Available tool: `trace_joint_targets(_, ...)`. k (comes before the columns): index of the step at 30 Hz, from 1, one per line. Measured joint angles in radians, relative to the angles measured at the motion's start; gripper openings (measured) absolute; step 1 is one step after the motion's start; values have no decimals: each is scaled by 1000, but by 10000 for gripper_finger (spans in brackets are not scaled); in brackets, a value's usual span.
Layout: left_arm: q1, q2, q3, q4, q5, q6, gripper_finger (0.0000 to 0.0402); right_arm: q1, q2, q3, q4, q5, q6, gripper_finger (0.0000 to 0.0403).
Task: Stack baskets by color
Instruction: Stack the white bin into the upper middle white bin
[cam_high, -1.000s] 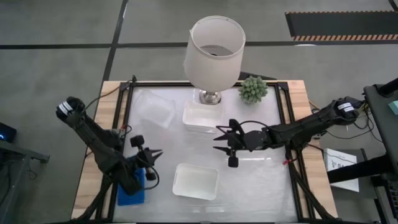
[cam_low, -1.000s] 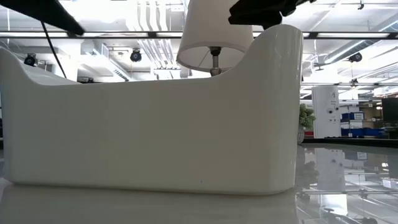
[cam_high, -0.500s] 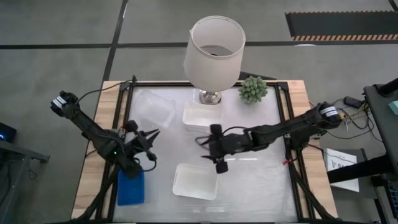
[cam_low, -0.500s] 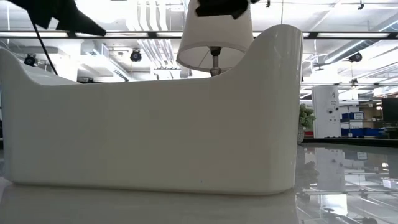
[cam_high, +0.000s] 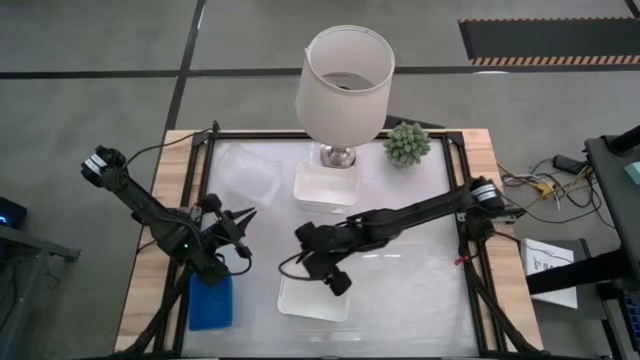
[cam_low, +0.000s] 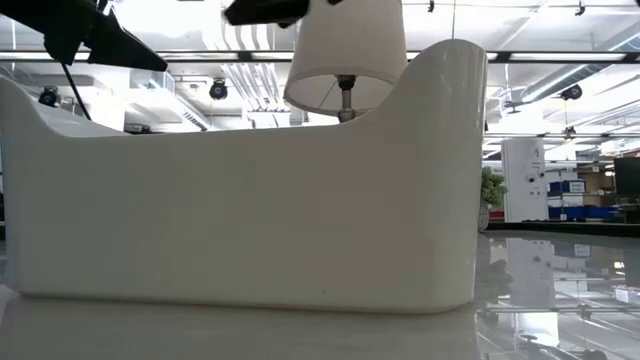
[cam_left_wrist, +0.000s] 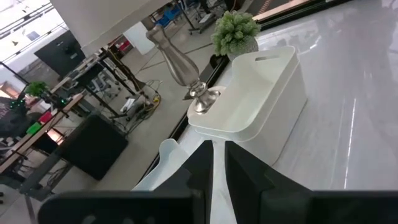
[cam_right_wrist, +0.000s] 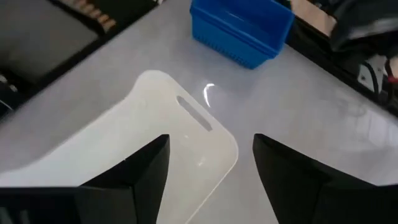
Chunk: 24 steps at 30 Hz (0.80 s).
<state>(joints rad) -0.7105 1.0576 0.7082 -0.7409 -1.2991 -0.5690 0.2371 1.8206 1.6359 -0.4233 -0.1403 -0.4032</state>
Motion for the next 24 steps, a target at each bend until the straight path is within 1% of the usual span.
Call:
trace_joint_targets(4,0,0,0,0,-2,0,22,-2,85,98,-54,-20,-69,221)
trace_joint_targets(10,0,0,0,-1,-37,1,22,-15,207,250,-120,-144,-116,221)
trace_joint_targets(15,0,0,0,-1,-39,1,22,-20,317,388,-211,-212,-153,221)
trace_joint_targets(19,0,0,0,-1,-40,6,22,-35,378,471,-244,-303,-161,221)
trace_joint_targets(24,0,-1,0,-1,-39,6,22,-54,430,522,-281,-306,-172,221)
